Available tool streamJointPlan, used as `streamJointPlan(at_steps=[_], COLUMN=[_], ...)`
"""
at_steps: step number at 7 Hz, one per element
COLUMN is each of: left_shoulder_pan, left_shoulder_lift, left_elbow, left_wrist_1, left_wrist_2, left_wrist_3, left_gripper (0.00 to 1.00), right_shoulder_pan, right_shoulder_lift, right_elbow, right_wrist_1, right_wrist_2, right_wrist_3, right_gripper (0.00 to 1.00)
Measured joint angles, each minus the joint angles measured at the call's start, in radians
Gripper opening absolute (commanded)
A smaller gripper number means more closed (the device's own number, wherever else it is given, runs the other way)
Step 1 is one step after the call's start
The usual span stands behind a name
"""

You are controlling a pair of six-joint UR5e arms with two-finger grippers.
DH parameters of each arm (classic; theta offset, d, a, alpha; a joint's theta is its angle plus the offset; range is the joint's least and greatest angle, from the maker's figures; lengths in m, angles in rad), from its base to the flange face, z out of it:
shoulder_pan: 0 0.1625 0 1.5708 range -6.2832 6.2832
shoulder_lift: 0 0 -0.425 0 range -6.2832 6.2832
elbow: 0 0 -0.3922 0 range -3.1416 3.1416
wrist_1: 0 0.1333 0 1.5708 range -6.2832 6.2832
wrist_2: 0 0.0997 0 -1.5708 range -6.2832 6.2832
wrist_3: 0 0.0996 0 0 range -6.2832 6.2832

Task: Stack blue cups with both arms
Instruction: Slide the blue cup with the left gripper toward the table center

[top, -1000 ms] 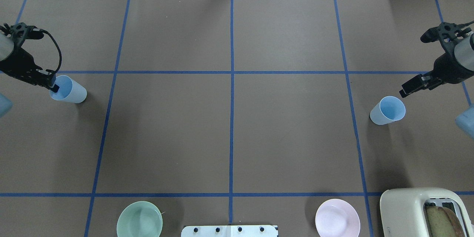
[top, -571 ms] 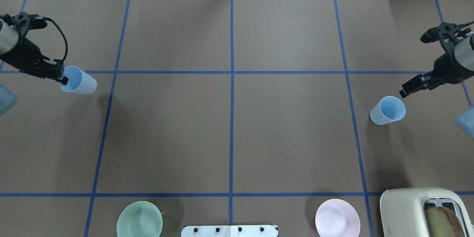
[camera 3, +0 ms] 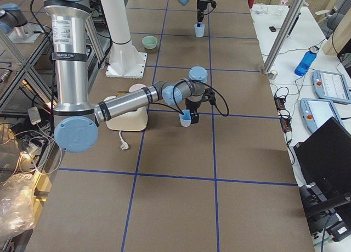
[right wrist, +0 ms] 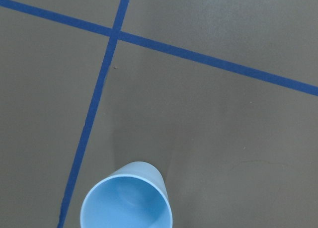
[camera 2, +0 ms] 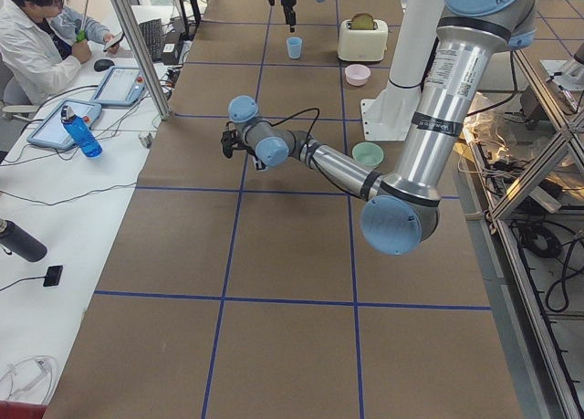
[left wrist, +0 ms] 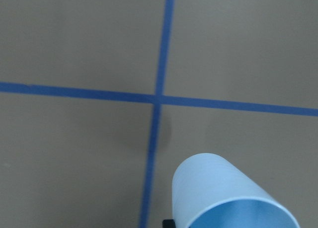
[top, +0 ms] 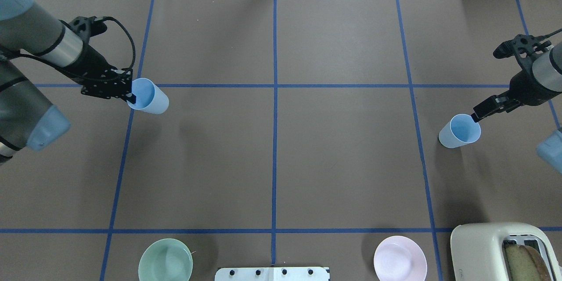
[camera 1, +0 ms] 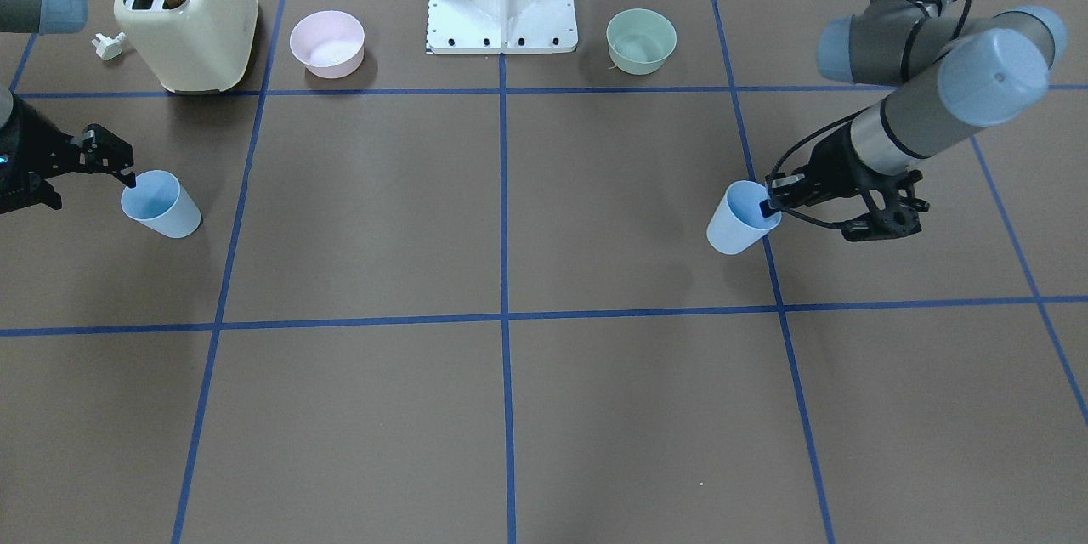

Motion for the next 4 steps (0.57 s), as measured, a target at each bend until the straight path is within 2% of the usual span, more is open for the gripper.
streamJointPlan(at_steps=[2,4], left_shoulder_pan=[0.090,0.141], left_shoulder_lift=[-0.082,-0.175], left_elbow=[-0.010,-0.010], left_wrist_1=[0.030,0.114], left_wrist_2=[0.056,0.102], left_wrist_3=[-0.155,-0.229], left_gripper=[0.00,0.00], right_shoulder_pan=[-0.011,-0.036], right_shoulder_lift=[-0.014,-0.030], right_elbow=[-0.002,-0.006], right_wrist_1=[0.037,0.075], right_wrist_2=[0.000,-0.010], right_wrist_3=[0.017,0.039], right_gripper=[0.97,0.94])
